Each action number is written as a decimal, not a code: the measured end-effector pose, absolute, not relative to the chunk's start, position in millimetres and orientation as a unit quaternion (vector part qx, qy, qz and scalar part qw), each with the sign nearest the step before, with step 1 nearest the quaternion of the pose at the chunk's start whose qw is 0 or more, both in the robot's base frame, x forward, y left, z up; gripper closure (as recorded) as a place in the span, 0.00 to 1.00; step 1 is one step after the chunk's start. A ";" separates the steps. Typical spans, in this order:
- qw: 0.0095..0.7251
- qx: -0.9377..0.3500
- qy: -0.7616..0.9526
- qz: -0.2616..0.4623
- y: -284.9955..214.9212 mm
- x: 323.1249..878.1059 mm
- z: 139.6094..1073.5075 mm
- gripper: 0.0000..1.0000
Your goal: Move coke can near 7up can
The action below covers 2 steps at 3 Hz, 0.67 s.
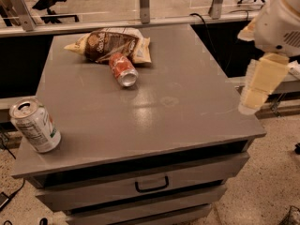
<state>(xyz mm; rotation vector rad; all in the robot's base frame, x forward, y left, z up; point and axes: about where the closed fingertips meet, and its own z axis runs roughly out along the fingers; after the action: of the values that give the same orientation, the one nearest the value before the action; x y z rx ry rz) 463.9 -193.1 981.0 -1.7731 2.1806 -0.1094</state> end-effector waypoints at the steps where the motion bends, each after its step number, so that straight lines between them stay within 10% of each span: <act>1: 0.166 -0.652 0.739 -0.041 -153.0 506.3 987.0 0.00; 2: 0.166 -0.683 0.710 -0.035 -106.1 549.1 991.2 0.00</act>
Offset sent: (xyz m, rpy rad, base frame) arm 0.1355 0.1474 0.0151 -0.0260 0.0158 0.2813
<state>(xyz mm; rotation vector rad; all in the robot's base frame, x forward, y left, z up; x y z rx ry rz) 549.1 -106.1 991.2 -1.9454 2.0221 -0.0985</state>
